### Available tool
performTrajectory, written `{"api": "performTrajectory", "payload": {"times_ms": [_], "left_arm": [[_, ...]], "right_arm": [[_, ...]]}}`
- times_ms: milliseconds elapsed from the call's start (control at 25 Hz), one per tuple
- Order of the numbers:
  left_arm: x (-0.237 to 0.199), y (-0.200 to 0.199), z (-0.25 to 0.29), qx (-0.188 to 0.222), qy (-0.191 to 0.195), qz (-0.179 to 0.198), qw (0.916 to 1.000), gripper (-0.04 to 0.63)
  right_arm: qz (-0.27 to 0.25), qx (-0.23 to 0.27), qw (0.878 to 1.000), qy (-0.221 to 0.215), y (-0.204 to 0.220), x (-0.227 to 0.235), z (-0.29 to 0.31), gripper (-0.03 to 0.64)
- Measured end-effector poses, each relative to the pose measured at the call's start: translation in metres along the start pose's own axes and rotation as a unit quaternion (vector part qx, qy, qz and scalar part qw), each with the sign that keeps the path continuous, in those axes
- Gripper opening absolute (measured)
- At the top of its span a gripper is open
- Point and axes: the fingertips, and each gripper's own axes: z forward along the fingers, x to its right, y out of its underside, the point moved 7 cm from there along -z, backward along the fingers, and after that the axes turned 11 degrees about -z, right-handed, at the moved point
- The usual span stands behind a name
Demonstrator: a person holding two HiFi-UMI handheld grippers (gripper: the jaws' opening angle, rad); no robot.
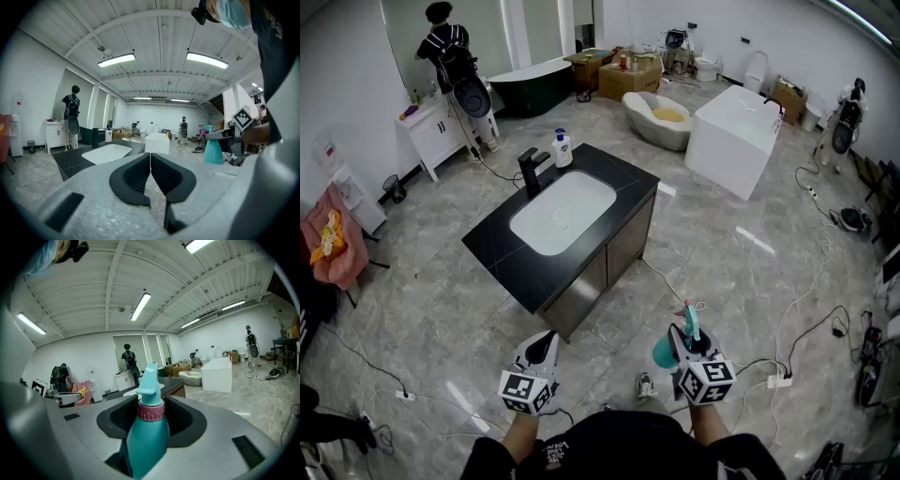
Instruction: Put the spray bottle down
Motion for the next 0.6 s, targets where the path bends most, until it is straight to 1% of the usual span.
{"api": "performTrajectory", "payload": {"times_ms": [360, 600], "left_arm": [[0.028, -0.005, 0.025, -0.011, 0.026, 0.007, 0.9996, 0.02], [0.045, -0.004, 0.05, -0.015, 0.026, 0.005, 0.9995, 0.02]], "right_arm": [[0.006, 0.007, 1.0, -0.014, 0.0, 0.011, 0.001, 0.184], [-0.003, 0.022, 0.999, -0.028, -0.007, 0.032, 0.012, 0.184]]}}
